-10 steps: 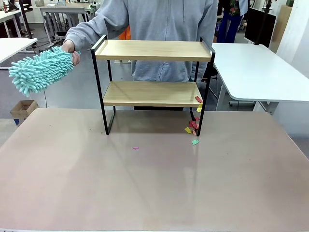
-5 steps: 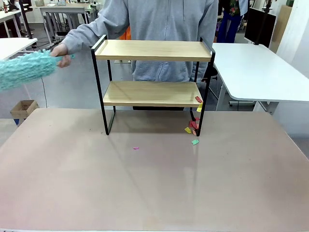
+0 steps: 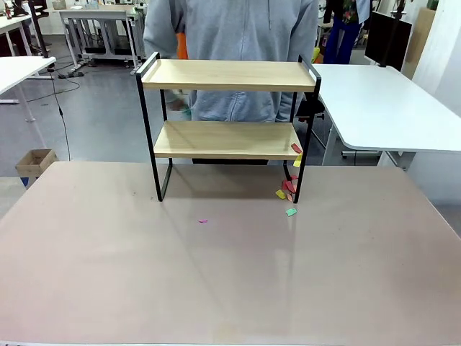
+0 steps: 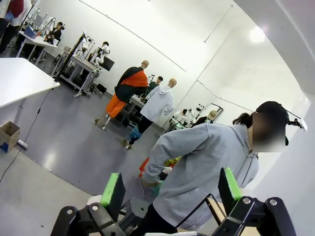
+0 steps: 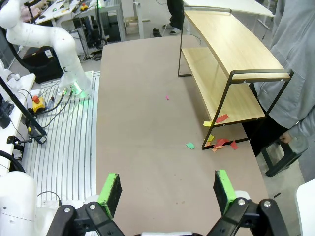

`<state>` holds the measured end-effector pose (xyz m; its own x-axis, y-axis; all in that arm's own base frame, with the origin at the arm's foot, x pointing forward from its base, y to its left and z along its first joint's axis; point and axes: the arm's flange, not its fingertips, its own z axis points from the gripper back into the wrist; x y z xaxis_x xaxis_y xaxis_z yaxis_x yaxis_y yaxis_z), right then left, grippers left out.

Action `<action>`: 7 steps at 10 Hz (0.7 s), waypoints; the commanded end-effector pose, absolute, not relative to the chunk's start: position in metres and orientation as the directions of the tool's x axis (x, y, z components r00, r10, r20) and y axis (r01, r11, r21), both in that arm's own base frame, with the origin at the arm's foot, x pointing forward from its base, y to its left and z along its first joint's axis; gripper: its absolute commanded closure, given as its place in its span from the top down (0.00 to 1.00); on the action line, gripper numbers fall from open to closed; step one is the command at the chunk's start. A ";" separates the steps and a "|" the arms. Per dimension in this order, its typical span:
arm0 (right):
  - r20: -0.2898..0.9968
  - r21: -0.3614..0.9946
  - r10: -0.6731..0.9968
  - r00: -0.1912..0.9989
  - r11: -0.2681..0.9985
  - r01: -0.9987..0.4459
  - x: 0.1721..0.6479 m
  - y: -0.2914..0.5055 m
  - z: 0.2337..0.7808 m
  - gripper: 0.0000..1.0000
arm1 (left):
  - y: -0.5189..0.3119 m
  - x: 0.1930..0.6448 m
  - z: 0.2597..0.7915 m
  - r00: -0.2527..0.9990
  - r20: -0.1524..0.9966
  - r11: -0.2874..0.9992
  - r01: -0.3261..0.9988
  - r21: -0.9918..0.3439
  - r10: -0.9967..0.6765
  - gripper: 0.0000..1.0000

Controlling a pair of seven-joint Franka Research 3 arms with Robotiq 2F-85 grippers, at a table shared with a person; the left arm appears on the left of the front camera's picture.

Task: Clean the shelf.
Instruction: Hand the Duster back to the human.

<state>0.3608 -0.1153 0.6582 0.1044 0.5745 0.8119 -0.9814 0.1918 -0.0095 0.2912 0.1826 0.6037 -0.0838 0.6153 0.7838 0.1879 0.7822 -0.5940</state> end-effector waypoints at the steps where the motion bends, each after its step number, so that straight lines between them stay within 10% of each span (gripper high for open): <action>1: 0.812 -0.013 0.575 0.100 0.189 -0.982 0.359 -0.115 0.660 1.00 | 0.182 0.290 0.604 -0.094 0.773 0.775 0.183 -0.605 0.627 1.00; 7: 0.812 -0.013 0.575 0.100 0.189 -0.982 0.359 -0.115 0.660 1.00 | 0.182 0.290 0.604 -0.094 0.773 0.775 0.183 -0.605 0.627 1.00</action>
<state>0.3608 -0.1153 0.6582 0.1044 0.5745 0.8119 -0.9814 0.1918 -0.0095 0.2912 0.1826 0.6037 -0.0838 0.6154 0.7838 0.1878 0.7822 -0.5941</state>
